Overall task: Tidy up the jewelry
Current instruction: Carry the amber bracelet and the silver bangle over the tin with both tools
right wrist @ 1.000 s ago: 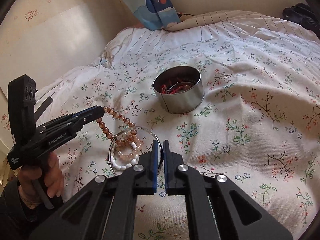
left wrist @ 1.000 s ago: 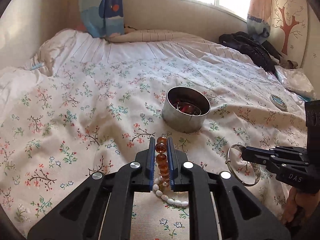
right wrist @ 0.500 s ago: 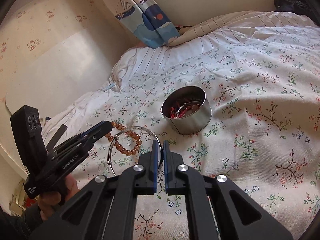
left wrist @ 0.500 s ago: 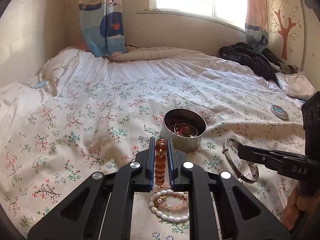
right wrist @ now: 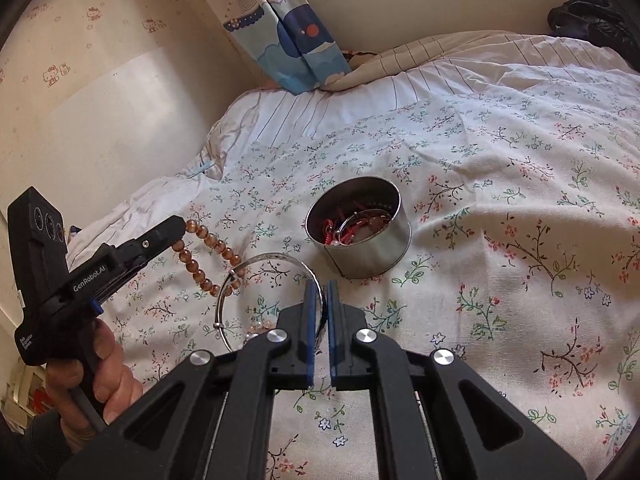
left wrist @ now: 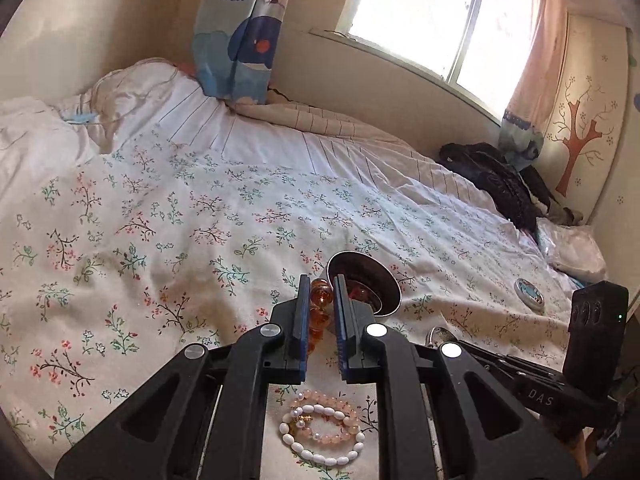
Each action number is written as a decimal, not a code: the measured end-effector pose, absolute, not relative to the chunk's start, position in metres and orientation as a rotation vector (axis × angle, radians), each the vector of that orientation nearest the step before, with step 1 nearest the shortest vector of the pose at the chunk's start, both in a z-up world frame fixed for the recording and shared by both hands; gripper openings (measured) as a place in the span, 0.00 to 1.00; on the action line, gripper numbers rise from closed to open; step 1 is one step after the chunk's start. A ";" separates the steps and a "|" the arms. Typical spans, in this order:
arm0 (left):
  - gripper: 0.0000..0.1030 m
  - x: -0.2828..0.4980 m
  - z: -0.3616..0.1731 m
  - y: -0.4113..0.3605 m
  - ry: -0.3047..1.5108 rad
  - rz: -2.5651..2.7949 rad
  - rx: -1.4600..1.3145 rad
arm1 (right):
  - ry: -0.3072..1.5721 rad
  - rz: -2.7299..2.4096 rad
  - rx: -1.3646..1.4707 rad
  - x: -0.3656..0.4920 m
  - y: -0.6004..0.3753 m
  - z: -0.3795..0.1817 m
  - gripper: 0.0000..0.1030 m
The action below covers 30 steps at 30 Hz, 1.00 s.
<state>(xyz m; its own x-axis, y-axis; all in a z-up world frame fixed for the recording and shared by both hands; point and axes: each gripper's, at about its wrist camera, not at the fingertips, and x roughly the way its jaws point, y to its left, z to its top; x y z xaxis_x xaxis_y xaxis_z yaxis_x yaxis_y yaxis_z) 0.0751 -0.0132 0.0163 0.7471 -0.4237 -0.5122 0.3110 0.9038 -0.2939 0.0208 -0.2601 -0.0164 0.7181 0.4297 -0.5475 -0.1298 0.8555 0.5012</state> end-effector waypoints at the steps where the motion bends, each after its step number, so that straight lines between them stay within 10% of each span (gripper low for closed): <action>1: 0.10 0.076 0.016 -0.014 0.607 -0.402 -0.189 | 0.714 0.317 0.453 0.021 -0.261 -0.018 0.06; 30: 0.10 0.102 0.019 -0.088 0.582 -0.509 -0.141 | 0.606 0.175 0.439 0.069 -0.286 -0.005 0.06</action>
